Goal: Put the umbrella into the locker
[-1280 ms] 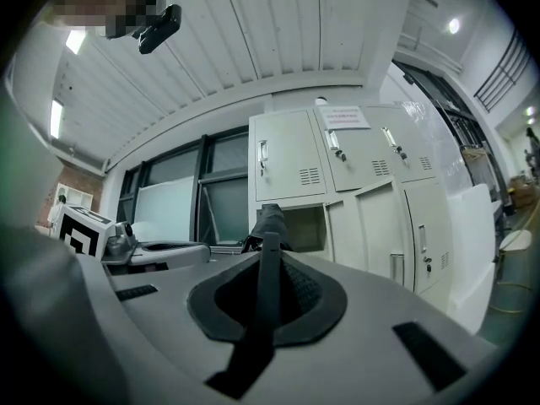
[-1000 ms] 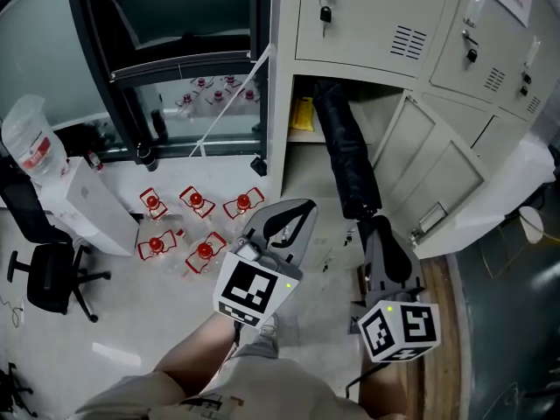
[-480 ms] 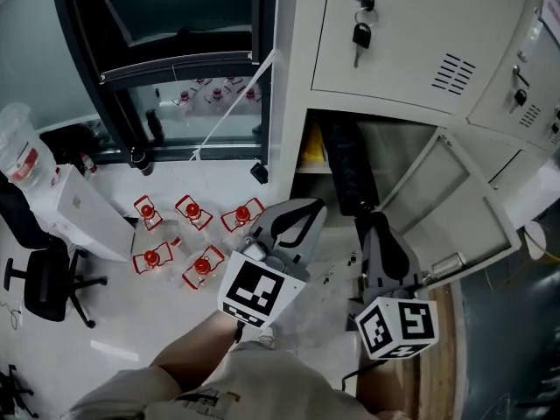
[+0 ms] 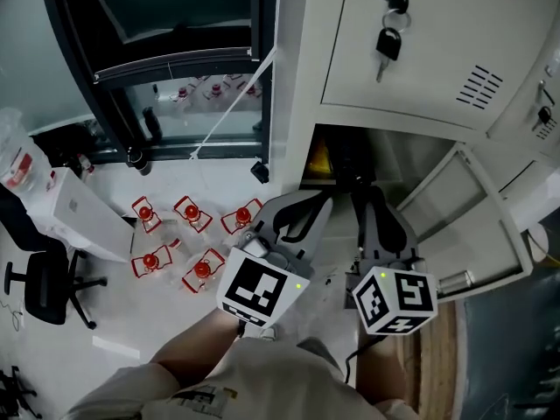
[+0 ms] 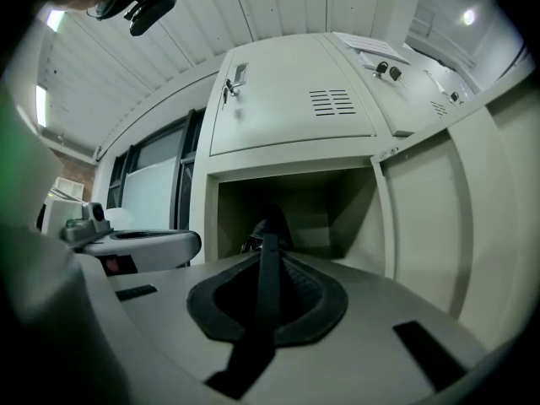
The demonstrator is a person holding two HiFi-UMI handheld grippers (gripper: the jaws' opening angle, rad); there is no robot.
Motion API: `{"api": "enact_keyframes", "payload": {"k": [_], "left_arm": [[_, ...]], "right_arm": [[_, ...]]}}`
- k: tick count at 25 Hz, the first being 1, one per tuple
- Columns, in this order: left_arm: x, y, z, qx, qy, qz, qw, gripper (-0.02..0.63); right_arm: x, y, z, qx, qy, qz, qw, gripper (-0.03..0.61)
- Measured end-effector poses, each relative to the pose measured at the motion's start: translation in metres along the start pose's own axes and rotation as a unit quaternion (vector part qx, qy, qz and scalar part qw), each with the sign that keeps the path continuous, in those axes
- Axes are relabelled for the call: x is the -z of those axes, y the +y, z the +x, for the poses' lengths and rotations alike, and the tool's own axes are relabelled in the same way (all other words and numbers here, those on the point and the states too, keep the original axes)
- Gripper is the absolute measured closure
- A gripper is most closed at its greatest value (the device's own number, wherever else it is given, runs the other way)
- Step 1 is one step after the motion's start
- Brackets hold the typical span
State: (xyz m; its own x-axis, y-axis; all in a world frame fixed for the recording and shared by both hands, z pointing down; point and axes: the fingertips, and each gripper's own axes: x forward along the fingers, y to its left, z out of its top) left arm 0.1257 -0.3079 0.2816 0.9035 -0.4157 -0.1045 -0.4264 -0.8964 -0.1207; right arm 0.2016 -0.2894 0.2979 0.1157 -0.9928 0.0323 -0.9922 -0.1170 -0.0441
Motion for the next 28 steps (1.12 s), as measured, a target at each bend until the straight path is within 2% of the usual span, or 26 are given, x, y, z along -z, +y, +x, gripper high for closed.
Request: {"api": "enact_keyframes", "payload": {"k": [6,9,12,22,28], "left_arm": [[0.000,0.011,0.008,-0.031,0.002,0.005,0.9995,0.604],[0.002,0.017,0.011,-0.055,0.006,-0.010,0.9984,0.604],[0.001,0.021,0.015,-0.078,0.008,0.002,0.9969,0.604],[0.012,0.024,0.031,-0.154,0.027,-0.003,0.9877,0.604],[0.018,0.030,0.036,-0.187,0.033,-0.002,0.9818,0.604]], "right_arm": [[-0.001,-0.003,0.031,-0.025,0.009,-0.010,1.000,0.560],[0.000,-0.005,0.046,-0.042,0.016,-0.012,0.999,0.560],[0.000,-0.007,0.059,-0.063,0.023,-0.017,0.998,0.560],[0.004,-0.012,0.097,-0.108,0.041,-0.018,0.993,0.557],[0.013,-0.012,0.121,-0.118,0.058,-0.011,0.991,0.555]]}}
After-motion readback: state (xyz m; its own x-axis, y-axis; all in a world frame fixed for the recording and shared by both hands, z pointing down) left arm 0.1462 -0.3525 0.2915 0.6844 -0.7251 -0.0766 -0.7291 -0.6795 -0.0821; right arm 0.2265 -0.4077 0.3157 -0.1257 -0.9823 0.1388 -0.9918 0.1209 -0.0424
